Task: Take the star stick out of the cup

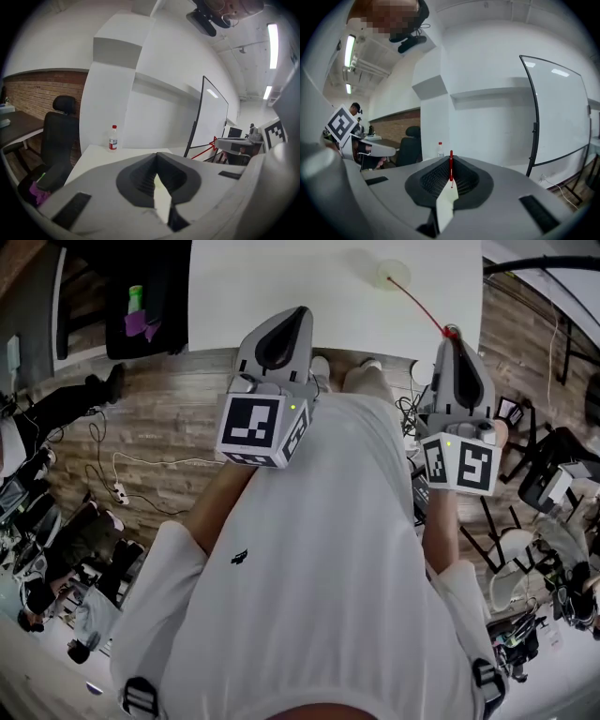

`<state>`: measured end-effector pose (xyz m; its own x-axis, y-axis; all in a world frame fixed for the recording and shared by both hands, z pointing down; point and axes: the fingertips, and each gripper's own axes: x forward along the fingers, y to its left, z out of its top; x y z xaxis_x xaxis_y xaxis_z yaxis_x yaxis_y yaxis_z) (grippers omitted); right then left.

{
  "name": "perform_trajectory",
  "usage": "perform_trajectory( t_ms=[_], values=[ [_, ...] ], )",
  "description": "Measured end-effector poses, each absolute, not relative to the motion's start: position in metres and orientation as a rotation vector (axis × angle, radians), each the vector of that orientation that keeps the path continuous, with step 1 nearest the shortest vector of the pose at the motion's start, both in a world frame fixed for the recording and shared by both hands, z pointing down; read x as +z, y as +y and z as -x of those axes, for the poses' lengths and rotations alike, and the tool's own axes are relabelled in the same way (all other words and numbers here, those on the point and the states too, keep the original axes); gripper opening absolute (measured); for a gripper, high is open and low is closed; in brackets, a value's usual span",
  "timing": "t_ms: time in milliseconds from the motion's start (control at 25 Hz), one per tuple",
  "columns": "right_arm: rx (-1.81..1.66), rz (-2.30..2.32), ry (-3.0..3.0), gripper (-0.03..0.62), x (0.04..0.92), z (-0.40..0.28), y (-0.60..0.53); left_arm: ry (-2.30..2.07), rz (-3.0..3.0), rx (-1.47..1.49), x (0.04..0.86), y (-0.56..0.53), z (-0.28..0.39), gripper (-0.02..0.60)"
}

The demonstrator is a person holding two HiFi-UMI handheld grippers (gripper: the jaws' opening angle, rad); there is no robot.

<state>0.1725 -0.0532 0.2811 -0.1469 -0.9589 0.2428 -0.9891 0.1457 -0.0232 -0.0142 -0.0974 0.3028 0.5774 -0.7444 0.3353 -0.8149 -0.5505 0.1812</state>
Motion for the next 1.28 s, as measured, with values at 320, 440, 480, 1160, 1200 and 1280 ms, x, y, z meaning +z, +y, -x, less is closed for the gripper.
perform_trajectory(
  t_ms=[320,440,480,1160,1200,1280],
  values=[
    [0.291,-1.872,-2.304,0.018,0.266,-0.174,-0.038,-1.264,-2.514,0.306,0.299,-0.089,0.012,-0.005],
    [0.305,-1.865,-2.292,0.018,0.269,-0.178,-0.028,-1.252,-2.53,0.301,0.296,-0.085,0.007,-0.005],
    [0.308,-1.864,-2.288,0.018,0.27,-0.179,-0.025,-1.248,-2.536,0.3,0.295,-0.084,0.006,-0.005],
    [0.34,-1.85,-2.289,0.018,0.281,-0.181,-0.015,-1.197,-2.538,0.328,0.294,-0.077,0.0,-0.005],
    [0.341,-1.847,-2.289,0.018,0.281,-0.182,-0.016,-1.201,-2.534,0.327,0.294,-0.077,0.0,-0.005],
    [0.342,-1.845,-2.288,0.018,0.281,-0.184,-0.017,-1.203,-2.527,0.326,0.295,-0.078,-0.002,-0.005]
  ],
)
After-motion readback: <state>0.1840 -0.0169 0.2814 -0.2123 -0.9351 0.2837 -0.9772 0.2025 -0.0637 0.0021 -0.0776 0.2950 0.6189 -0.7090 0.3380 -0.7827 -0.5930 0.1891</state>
